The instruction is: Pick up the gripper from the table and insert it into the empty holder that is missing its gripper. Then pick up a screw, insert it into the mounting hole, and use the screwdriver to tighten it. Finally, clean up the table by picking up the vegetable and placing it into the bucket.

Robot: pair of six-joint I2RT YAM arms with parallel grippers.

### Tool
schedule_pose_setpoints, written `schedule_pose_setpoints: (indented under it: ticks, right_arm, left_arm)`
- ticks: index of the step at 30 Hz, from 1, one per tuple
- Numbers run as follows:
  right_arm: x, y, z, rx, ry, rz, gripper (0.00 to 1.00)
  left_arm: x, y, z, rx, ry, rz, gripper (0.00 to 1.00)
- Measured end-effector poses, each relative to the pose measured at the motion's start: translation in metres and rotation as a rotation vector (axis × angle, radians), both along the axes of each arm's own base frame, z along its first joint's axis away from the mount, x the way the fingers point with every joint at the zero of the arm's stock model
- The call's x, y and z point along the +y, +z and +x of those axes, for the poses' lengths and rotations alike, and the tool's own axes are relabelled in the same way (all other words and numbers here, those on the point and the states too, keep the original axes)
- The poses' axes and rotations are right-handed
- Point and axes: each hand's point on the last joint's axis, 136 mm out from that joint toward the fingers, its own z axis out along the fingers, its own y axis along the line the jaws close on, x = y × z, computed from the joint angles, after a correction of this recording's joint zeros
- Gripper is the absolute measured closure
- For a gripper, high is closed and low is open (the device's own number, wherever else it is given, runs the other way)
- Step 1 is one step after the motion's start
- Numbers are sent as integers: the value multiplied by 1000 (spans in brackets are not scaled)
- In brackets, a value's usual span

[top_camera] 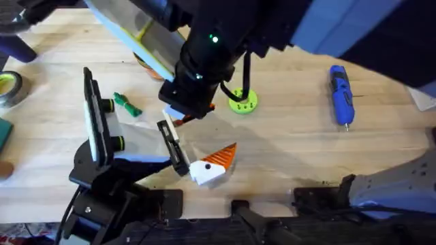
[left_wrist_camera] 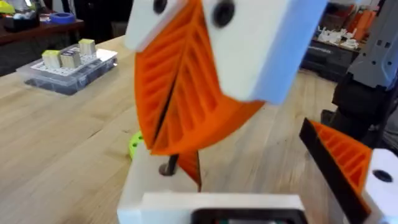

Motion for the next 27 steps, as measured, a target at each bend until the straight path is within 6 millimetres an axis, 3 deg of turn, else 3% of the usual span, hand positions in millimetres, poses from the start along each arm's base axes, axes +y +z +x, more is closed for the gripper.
schedule_pose_setpoints:
  ticks: [27]
  right_arm:
    - [8,-13,5,8,0,-15,990]
  left_arm:
    - [0,0,0,5,0,-2,9]
